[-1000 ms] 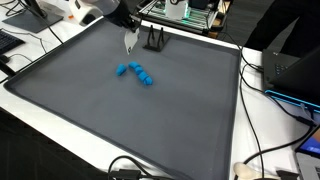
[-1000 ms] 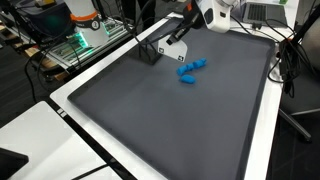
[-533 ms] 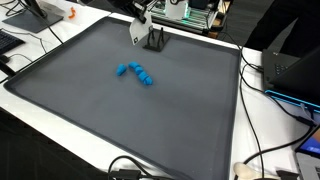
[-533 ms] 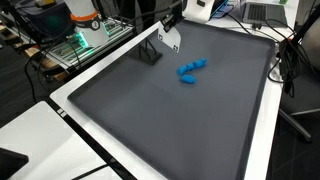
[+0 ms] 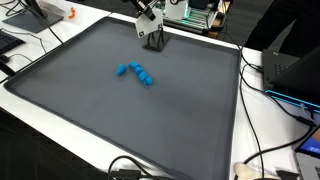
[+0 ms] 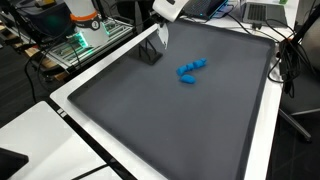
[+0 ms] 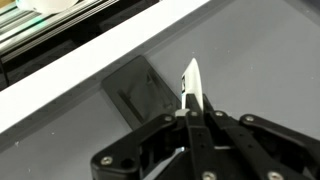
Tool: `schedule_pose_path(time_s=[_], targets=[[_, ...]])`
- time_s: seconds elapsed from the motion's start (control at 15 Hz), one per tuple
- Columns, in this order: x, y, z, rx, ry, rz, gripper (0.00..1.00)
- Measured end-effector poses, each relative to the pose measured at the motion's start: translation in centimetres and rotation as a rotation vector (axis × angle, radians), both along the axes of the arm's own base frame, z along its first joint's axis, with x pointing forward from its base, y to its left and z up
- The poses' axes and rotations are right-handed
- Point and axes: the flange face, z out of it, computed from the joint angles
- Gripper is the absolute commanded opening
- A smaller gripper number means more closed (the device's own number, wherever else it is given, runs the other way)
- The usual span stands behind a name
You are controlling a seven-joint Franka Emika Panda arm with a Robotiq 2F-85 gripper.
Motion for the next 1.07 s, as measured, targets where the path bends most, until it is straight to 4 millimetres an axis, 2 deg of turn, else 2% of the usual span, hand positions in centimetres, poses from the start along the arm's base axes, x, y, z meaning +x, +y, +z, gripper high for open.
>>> schedule_pose_path(time_s=[0.53, 1.07], targets=[[-3.4, -1.1, -3.2, -0.018, 0.05, -0.354, 0.01], [-6.4, -2.7, -6.0, -0.008, 0.028, -0.504, 0.01]])
